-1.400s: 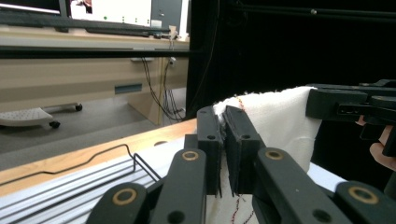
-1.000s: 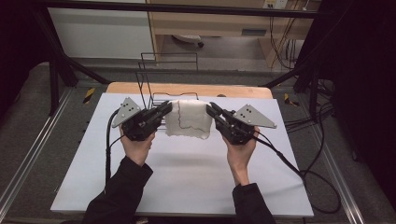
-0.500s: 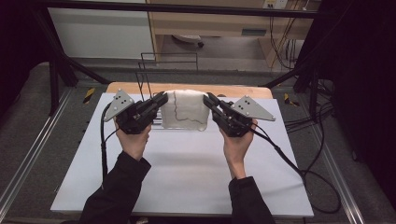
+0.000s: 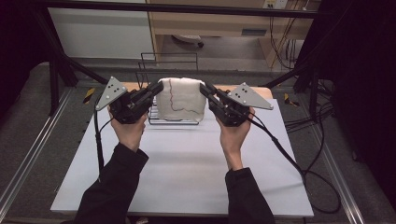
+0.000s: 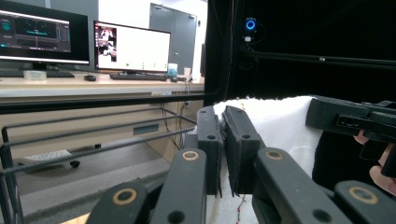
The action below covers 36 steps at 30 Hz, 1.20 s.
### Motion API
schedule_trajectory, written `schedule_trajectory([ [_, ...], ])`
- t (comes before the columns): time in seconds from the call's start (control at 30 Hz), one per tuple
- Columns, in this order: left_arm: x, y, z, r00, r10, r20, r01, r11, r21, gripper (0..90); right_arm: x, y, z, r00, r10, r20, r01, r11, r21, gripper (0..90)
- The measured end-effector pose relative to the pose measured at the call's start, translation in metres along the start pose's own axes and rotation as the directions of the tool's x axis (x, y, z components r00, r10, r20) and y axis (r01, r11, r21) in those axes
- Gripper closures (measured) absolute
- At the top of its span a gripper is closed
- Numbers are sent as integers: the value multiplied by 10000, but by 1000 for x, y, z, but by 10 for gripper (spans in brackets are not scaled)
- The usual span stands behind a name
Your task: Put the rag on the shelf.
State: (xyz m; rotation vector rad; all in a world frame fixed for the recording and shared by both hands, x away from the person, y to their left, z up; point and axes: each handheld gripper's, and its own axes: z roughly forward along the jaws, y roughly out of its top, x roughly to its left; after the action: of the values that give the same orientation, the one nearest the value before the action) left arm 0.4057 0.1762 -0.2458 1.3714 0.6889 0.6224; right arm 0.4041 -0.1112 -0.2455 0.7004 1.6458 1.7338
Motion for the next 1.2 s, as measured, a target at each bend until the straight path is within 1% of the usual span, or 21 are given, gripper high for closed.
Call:
schedule_trajectory([
  [0.2, 4, 9, 3, 9999, 88, -101, -89, 9999, -96, 849, -1, 10, 8, 9998, -166, 61, 166, 9998, -62, 818],
  [0.43, 10, 19, 7, 9996, 145, -227, -149, 9997, -210, 849, -2, 19, 17, 9997, -175, 145, 178, 9996, -217, 817],
  [0.6, 15, 26, 10, 9994, 115, -331, -124, 9996, -271, 849, -4, 24, 25, 9998, -76, 187, 82, 9994, -328, 818],
  [0.73, 19, 32, 14, 9986, 256, -457, -268, 9993, -246, 849, -6, 28, 32, 9996, -50, 271, 58, 9995, -304, 817],
  [0.9, 24, 40, 18, 9976, 342, -604, -360, 9989, -291, 849, -7, 35, 41, 9992, -195, 340, 206, 9992, -330, 816],
  [0.97, 27, 43, 19, 9976, 335, -609, -355, 9988, -324, 849, -8, 37, 44, 9991, -205, 360, 217, 9992, -337, 817],
  [1.0, 28, 44, 19, 9977, 266, -629, -289, 9989, -356, 849, -8, 38, 46, 9991, -197, 363, 210, 9991, -357, 817],
  [1.2, 34, 54, 23, 9966, 357, -746, -387, 9985, -397, 849, -10, 46, 56, 9990, -235, 390, 251, 9989, -395, 816],
])
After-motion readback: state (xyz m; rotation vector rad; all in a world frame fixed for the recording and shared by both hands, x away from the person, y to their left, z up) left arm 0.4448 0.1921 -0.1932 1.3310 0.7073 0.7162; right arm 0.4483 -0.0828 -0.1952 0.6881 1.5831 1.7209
